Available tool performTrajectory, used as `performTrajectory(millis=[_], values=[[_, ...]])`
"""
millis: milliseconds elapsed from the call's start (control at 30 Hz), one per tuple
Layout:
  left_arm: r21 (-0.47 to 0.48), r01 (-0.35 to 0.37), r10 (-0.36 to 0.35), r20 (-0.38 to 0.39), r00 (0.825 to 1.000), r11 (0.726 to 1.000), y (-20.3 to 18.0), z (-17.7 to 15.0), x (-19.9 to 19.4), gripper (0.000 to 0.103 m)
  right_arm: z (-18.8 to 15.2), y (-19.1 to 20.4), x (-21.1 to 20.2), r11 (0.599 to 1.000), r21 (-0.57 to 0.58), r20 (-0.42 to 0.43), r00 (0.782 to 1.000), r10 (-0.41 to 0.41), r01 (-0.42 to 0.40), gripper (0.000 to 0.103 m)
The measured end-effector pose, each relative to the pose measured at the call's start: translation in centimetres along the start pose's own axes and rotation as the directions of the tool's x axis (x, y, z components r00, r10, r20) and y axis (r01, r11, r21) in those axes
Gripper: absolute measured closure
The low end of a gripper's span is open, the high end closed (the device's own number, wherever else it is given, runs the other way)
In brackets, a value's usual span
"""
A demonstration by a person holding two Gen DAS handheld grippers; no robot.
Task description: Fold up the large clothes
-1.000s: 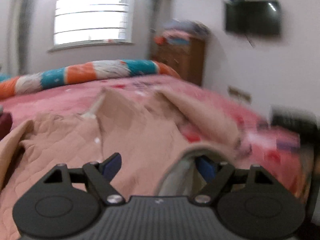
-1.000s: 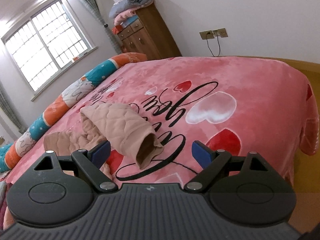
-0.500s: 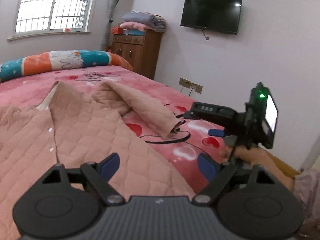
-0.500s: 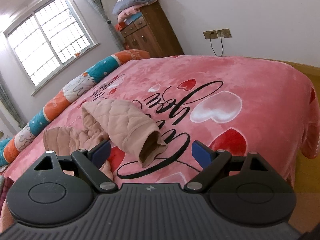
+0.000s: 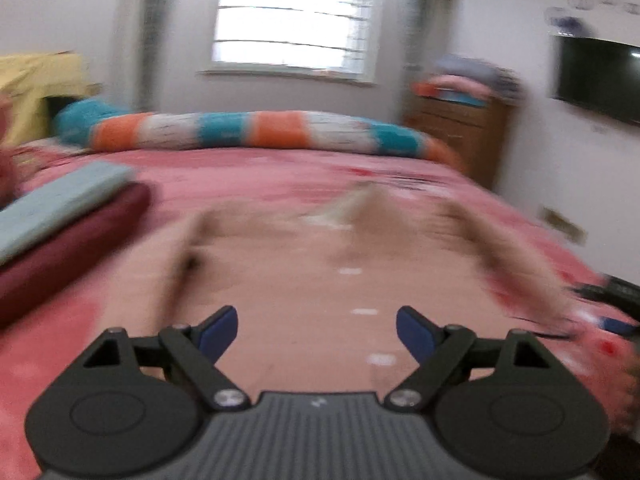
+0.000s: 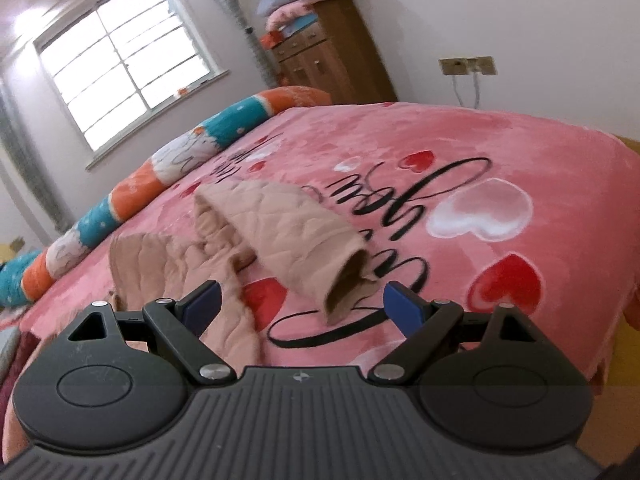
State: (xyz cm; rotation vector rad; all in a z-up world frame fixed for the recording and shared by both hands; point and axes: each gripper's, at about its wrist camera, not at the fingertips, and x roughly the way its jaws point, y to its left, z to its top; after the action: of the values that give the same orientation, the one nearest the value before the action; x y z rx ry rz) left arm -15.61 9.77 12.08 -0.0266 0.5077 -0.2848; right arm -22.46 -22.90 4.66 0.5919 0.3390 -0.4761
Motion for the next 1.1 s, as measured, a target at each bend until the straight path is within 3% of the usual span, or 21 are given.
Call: performTrajectory(millis=[133,267,600,667,833,933,1100], values=[[-0.036,-0.160,0.160,-0.001,0.987,0.986,4.3,0.1,1.1,0.016,-0.3,1.5,0.7,0.996,-0.088,-0.031,0.999,0.024,-0.027,0.000],[-0.009,-0.242,0.242,-0.020,0.970,0.970,6.8,-0.1,2.7,0.016,-0.5,2.5,1.4,0.990,-0.133,-0.056,0.997,0.047,-0.054,0.000],[0.005,-0.297,0.295,-0.130,0.947,0.955,9.8,-2.0,6.3,0.018,-1.6,5.5,3.0,0.962,-0.257,-0.114,0.991,0.068,-0.096,0.000],[0.000,-0.296,0.292,-0.155,0.944,0.955,10.1,-2.2,7.2,0.029,-2.0,6.2,3.1,0.949,-0.294,-0.118,0.990,0.078,-0.110,0.000],[-0.077,-0.249,0.232,-0.182,0.956,0.965,11.5,-1.8,8.1,0.078,-2.6,7.9,3.9,0.922,-0.360,-0.129,0.987,0.100,-0.140,0.000],[-0.158,-0.219,0.186,-0.198,0.962,0.963,12.7,-1.0,7.9,0.086,-2.8,8.7,4.2,0.913,-0.379,-0.124,0.986,0.113,-0.153,0.000],[-0.309,-0.160,0.114,-0.160,0.980,0.938,15.3,1.6,6.3,0.089,-3.0,10.0,5.9,0.903,-0.395,-0.126,0.984,0.125,-0.166,0.000]])
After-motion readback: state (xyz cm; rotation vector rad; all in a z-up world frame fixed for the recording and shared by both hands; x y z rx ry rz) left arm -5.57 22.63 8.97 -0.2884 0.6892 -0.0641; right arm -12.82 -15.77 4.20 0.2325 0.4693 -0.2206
